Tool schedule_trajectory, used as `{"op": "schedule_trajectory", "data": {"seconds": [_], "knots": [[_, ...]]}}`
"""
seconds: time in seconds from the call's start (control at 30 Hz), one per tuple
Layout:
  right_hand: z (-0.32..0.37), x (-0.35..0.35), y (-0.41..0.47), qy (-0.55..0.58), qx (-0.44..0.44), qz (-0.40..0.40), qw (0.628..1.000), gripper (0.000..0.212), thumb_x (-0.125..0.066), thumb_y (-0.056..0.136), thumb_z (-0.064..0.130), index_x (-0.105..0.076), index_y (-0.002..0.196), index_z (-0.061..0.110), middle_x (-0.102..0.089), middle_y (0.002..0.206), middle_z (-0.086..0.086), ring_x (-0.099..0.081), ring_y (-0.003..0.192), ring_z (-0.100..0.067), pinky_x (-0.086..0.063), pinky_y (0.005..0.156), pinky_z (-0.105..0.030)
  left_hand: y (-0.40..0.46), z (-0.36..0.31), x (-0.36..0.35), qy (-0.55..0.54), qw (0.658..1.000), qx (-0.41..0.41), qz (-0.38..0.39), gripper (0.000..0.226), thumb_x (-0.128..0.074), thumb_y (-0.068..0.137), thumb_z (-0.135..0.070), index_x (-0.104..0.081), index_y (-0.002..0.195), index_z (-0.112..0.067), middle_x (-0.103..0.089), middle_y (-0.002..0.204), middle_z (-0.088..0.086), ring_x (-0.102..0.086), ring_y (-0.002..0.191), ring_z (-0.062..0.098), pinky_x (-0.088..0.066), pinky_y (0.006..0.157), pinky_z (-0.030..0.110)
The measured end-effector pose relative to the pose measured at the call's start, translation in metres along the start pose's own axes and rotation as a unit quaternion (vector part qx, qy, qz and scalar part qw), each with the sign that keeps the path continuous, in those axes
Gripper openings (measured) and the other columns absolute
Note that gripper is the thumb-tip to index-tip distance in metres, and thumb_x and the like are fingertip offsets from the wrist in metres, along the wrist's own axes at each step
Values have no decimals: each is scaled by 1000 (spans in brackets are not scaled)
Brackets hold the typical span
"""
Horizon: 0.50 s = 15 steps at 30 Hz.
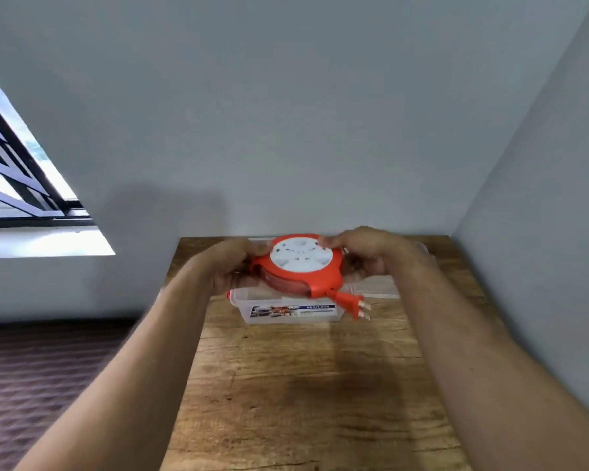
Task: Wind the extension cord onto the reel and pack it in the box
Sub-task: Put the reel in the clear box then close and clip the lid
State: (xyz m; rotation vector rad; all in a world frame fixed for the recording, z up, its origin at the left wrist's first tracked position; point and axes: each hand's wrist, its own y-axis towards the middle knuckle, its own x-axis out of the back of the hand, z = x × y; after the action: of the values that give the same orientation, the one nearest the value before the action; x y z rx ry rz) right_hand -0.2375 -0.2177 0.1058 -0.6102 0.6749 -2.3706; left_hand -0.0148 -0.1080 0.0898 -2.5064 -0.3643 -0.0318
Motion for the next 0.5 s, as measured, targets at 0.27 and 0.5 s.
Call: {"op": "schedule_trajectory", "data": {"seconds": [0.27, 0.5], "knots": [[11, -21, 51, 51, 141, -145, 978, 37, -71, 90, 23, -64, 122, 6, -73, 106, -16, -70, 84, -28, -56, 73, -40, 42, -27, 3, 62, 990, -53, -111, 41, -78, 92, -18, -66, 117, 11, -76, 106, 26, -77, 92, 42, -65, 84, 53], [-17, -36, 74, -64, 130, -153, 978, 49, -65, 95, 18, -50, 141, 10, -62, 132, -11, -65, 103, -22, -56, 74, -29, 57, -8, -2, 294, 949, -60, -98, 52, -73, 94, -26, -51, 139, -16, -70, 113, 15, -79, 75, 30, -66, 68, 40]]}}
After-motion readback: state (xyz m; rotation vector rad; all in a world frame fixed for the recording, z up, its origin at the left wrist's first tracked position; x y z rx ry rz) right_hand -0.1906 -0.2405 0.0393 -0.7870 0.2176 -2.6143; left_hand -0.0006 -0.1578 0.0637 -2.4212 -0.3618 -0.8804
